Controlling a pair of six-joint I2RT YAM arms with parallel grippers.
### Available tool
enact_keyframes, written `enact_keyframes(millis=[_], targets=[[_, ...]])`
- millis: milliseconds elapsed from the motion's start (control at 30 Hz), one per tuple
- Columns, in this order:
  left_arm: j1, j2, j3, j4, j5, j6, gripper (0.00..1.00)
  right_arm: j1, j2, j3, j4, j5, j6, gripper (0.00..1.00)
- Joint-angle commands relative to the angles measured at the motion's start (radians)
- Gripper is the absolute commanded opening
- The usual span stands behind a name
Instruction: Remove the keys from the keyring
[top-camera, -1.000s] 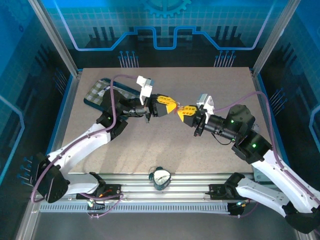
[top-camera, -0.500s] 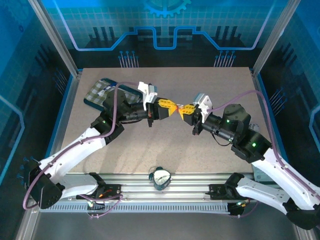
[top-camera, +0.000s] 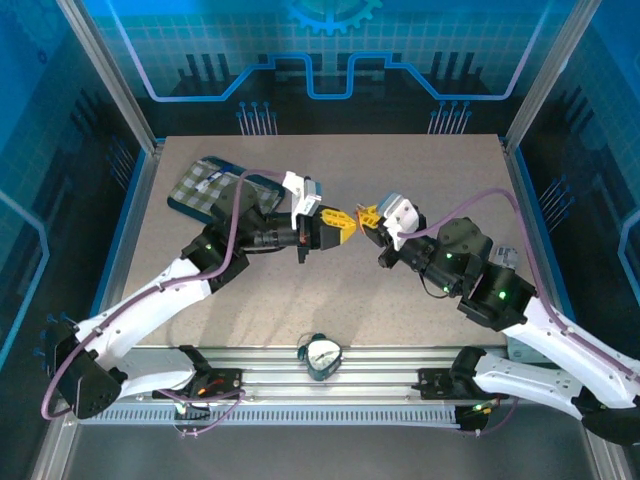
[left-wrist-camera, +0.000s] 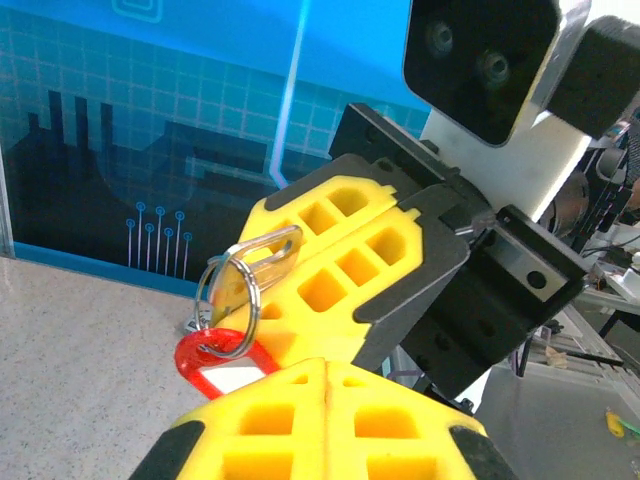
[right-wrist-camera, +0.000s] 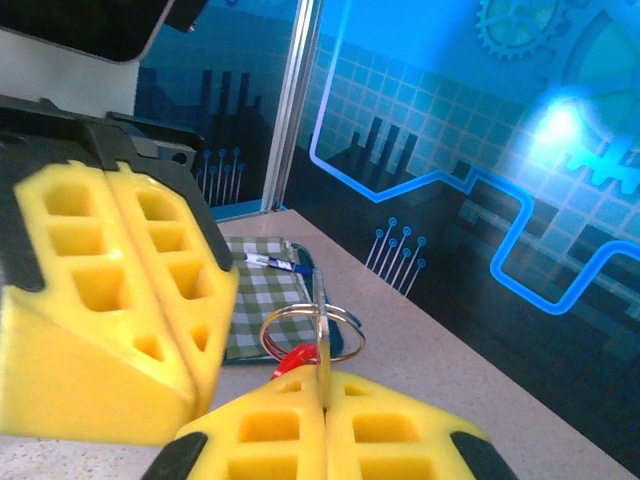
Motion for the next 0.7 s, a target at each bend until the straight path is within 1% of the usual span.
enact_keyframes(millis=[0, 67, 100, 133, 167, 200, 267, 367, 433, 533, 667], targets=[[-0.005, -0.032, 0.015, 0.02, 0.027, 0.003, 0.0, 0.015, -0.011, -0.009, 0.041, 0.04, -0.021, 0.0], [-0.005, -0.035, 0.012, 0.008, 0.014, 0.012, 0.0, 0.016, -0.015, -0.003, 0.035, 0.028, -0.013, 0.0], [-0.005, -0.039, 0.001, 0.011, 0.008, 0.017, 0.08, 0.017, -0.014, 0.003, 0.028, 0.025, -0.011, 0.0], [-0.005, -0.044, -0.012, 0.022, -0.004, 0.018, 0.18, 0.017, -0.012, 0.008, 0.019, 0.022, -0.011, 0.0], [-0.005, -0.05, -0.031, 0.042, -0.021, 0.016, 0.31, 0.016, -0.008, 0.016, 0.003, 0.019, -0.007, 0.0], [-0.005, -0.055, -0.05, 0.064, -0.035, 0.013, 0.37, 0.016, -0.006, 0.024, -0.012, 0.009, -0.001, 0.0], [-0.005, -0.061, -0.078, 0.103, -0.045, 0.023, 0.4, 0.015, -0.001, 0.038, -0.041, -0.026, 0.017, 0.0], [-0.005, -0.058, -0.118, 0.183, -0.068, 0.026, 0.5, 0.017, 0.004, 0.058, -0.08, -0.093, 0.057, 0.0], [-0.005, -0.045, -0.13, 0.239, -0.059, 0.022, 0.56, 0.013, 0.006, 0.071, -0.104, -0.154, 0.085, 0.0], [-0.005, -0.014, -0.131, 0.306, -0.014, 0.01, 0.61, 0.009, 0.01, 0.086, -0.123, -0.239, 0.124, 0.0], [-0.005, 0.007, -0.134, 0.363, 0.005, -0.004, 0.67, 0.007, 0.01, 0.099, -0.14, -0.278, 0.138, 0.0]])
